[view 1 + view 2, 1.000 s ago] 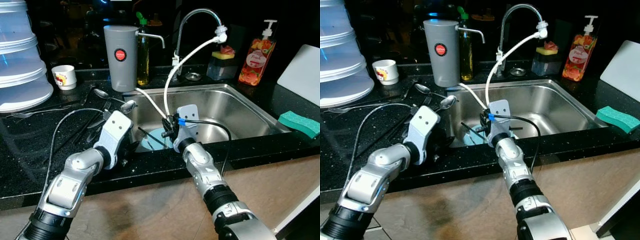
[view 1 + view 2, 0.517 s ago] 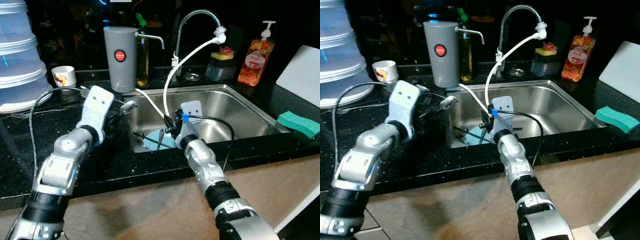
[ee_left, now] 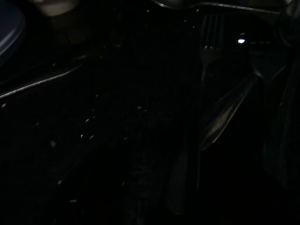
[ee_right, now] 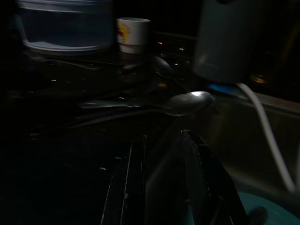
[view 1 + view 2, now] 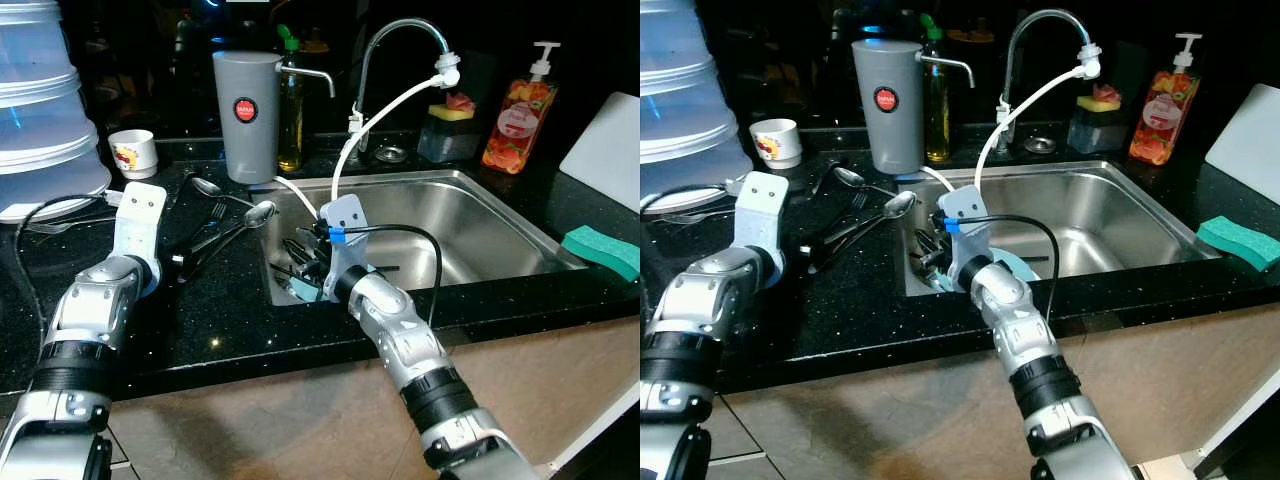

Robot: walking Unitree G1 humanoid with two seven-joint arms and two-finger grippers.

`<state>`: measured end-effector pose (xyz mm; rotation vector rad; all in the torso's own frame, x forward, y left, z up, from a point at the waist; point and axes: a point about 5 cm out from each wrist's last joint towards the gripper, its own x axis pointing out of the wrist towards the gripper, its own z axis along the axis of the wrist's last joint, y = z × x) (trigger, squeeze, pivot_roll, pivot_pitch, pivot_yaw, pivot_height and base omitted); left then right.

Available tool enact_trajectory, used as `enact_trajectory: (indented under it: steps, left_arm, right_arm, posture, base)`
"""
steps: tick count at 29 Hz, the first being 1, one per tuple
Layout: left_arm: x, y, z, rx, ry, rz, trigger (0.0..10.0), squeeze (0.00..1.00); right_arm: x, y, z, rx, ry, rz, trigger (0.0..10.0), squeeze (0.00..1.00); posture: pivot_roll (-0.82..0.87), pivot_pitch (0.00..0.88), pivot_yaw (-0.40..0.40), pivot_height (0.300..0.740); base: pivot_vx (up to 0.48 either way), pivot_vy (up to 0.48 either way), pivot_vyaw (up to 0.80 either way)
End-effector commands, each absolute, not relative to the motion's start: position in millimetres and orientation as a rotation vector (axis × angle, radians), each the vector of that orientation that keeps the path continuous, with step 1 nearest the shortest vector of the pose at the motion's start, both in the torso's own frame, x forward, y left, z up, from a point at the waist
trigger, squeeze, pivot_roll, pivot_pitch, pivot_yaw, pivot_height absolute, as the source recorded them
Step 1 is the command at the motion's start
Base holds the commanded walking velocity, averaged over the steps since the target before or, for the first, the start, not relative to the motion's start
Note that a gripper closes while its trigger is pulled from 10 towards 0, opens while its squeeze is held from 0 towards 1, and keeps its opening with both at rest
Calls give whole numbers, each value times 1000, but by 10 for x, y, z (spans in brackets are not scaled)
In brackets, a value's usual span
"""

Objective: Kitchen organization

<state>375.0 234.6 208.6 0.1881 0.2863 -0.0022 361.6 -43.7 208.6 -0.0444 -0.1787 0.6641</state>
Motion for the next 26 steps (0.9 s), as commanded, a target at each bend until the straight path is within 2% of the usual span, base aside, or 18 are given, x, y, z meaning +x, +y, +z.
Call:
enact_trajectory:
  steps: [1,2,6,7,8,9,10,26]
  left_arm:
    - [3769,2355,2060,210,300,-7,10000,1000]
    - [3779,2346,2022,196,317,-15,10000,0]
    - [3791,2323,1965,168,347,-37,10000,0]
    - [3793,2313,1947,156,357,-46,9137,0]
    - [3798,2311,1941,148,361,-48,4471,0]
    - [3798,2311,1941,148,361,-48,4471,0]
    - [3798,2318,1931,135,373,-45,0,0]
    - [3757,2601,2061,105,330,71,0,0]
  right_arm:
    - [3583,-412,2081,-54,-167,677,10000,0]
    - [3563,-400,2083,-59,-162,686,10000,0]
    - [3527,-377,2098,-62,-154,703,10000,0]
    - [3513,-367,2109,-59,-152,711,10000,0]
    - [3500,-361,2119,-55,-148,716,10000,0]
    - [3500,-361,2119,-55,-148,716,10000,0]
    - [3492,-356,2127,-49,-144,721,10000,0]
    - [3432,-334,2213,80,-99,736,10000,0]
  posture:
    - [23,6,-13,740]
    - [15,6,-4,740]
    - [12,7,-5,740]
    - [12,7,-6,740]
    - [12,7,-6,740]
    - [12,7,-6,740]
    - [11,8,-7,740]
    - [5,0,-11,740]
  base:
    - [0,0,0]
    - [0,0,0]
    - [0,0,0]
    - [0,0,0]
    - [0,0,0]
    - [0,0,0]
    - [0,0,0]
    - [0,0,0]
